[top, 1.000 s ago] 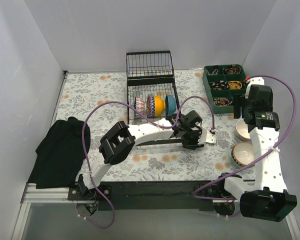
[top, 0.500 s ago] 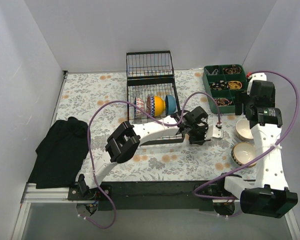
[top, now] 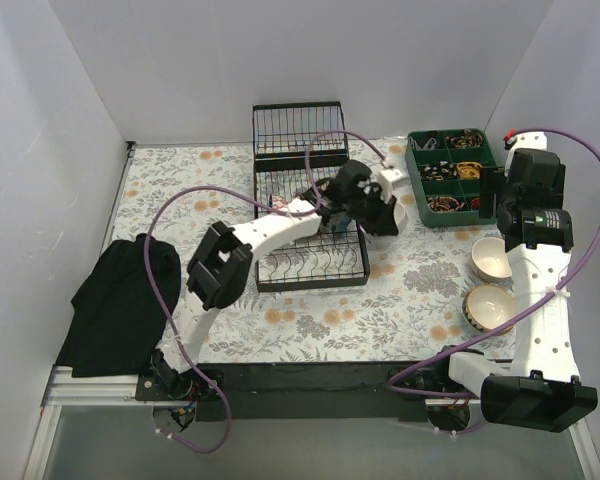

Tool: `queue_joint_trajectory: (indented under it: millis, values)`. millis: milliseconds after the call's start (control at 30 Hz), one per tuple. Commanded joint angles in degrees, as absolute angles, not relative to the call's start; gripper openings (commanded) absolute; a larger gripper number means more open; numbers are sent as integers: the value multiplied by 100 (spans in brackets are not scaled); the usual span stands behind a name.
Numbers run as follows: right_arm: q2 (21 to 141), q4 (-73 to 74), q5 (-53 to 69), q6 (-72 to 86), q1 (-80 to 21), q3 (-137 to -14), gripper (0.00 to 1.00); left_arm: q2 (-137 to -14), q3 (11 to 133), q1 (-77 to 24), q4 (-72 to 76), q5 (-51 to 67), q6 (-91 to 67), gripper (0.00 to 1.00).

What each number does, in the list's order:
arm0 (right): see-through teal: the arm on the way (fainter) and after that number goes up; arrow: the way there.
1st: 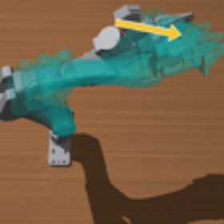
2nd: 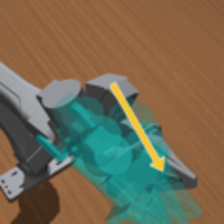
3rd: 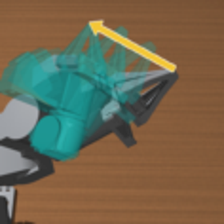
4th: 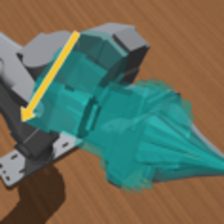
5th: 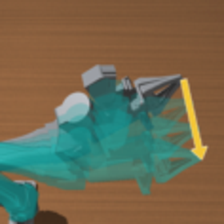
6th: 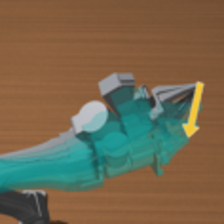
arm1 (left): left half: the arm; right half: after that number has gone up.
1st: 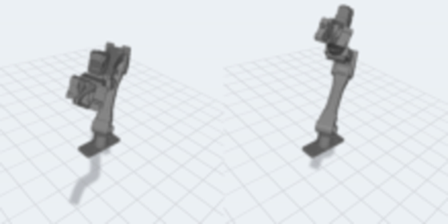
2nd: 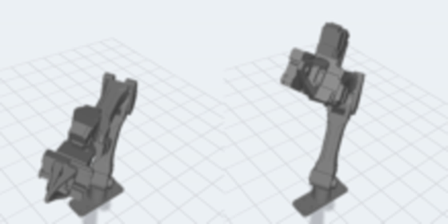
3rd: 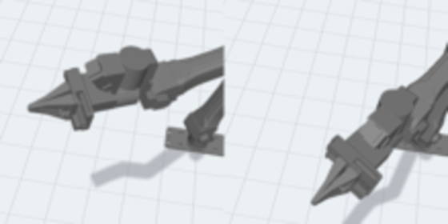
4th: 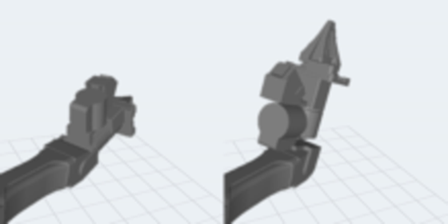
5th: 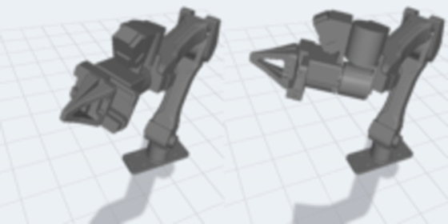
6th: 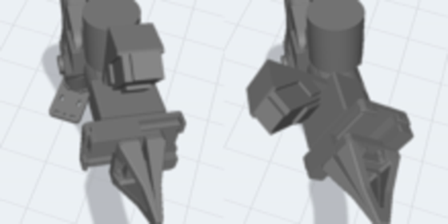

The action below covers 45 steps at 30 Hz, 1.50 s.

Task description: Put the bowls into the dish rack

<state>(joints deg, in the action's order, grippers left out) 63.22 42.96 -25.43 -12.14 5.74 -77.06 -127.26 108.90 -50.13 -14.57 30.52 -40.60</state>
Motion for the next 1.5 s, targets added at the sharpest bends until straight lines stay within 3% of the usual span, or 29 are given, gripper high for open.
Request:
queue_joint_trajectory:
  millis: [0, 167, 367, 567, 800, 1100, 1467]
  values:
    - [6381, 4052, -2637, -1134, 589, -7928, 95, -11383, 10138, -4369, 696, 4226, -7040, 0]
    - [6390, 4052, -2654, -1169, 589, -7814, 95, -10961, 9037, -4052, 2301, 4895, -8560, 0]
    - [6319, 4166, -2532, -1274, 589, -7453, 94, -10521, 8289, -3973, 3041, 4352, -9517, 0]
    - [6250, 4000, -2356, -1766, 589, -7164, 91, -10048, 7753, -3744, 2839, 3868, -10475, 0]
    - [6012, 3990, -2145, -1521, 580, -7365, 92, -9581, 7919, -3674, 952, 2629, -10976, 0]
    - [6170, 4262, -2039, -1467, 589, -7523, 91, -9299, 7392, -3674, 220, 2276, -11917, 0]
    - [6082, 4535, -1898, -1810, 589, -7902, 91, -9729, 7154, -3683, 1221, 2909, -12884, 0]
